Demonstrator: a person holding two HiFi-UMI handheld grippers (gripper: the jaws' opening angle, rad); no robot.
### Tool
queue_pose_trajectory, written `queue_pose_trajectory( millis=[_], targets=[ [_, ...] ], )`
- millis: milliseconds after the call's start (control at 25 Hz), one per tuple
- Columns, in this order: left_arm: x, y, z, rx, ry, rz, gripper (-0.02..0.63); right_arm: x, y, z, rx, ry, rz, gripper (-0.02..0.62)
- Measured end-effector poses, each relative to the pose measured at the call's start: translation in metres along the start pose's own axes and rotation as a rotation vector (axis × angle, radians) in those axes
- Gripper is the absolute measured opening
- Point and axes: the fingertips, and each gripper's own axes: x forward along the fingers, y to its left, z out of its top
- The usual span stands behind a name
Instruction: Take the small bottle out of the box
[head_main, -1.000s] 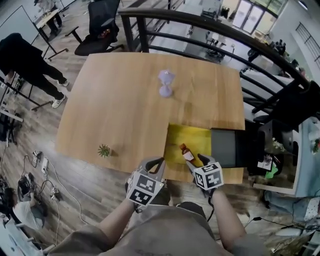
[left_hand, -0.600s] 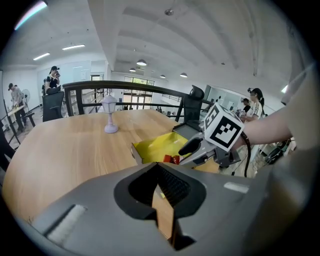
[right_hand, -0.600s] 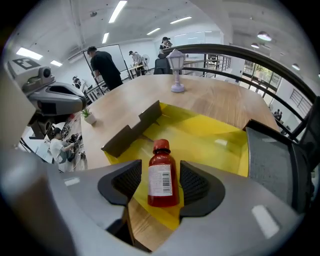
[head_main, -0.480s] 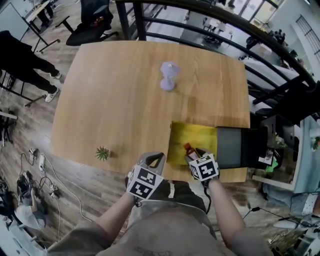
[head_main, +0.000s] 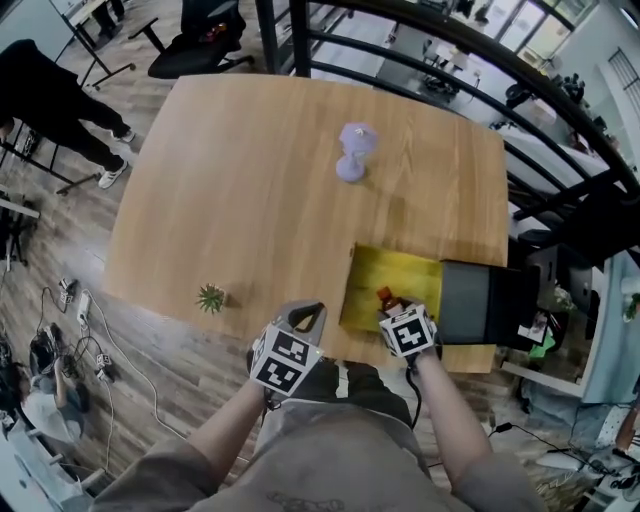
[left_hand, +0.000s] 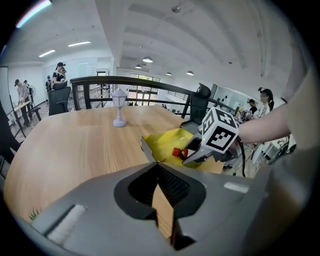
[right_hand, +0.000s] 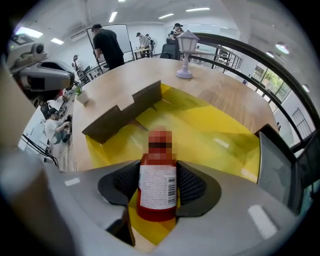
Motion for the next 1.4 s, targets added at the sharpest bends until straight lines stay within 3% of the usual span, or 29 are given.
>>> queue_pose_trajectory(
  millis=[120, 320, 560, 760, 1160, 1400],
  targets=[
    [-0.004, -0.003, 0.002, 0.002, 0.0, 0.008, 0.0, -0.004, 0.003, 0.0, -0.01, -0.001, 0.018, 0.224],
    [-0.007, -0.003, 0.013, -0.011, -0.018, 0.034, 0.0, -0.032, 0.004, 0.024, 0.037, -0.105, 0.053, 0.222],
    [-0.023, -0.005, 0.058, 0.024, -0.085, 0.075, 0.0, -0.095, -0.002, 0.067, 0.031, -0.294, 0.087, 0.223],
    [-0.043, -0.003, 0.099, -0.004, -0.168, 0.112, 0.0, -0.173, -0.001, 0.107, 0.016, -0.498, 0.139, 0.224],
    [-0.107, -0.023, 0.211, 0.097, -0.402, 0.149, 0.0, -0.345, -0.016, 0.15, -0.051, -0.866, 0.031, 0.224],
    [-0.16, -0.052, 0.267, 0.172, -0.617, 0.163, 0.0, -0.424, -0.021, 0.149, -0.081, -1.036, -0.065, 0.224]
  ],
)
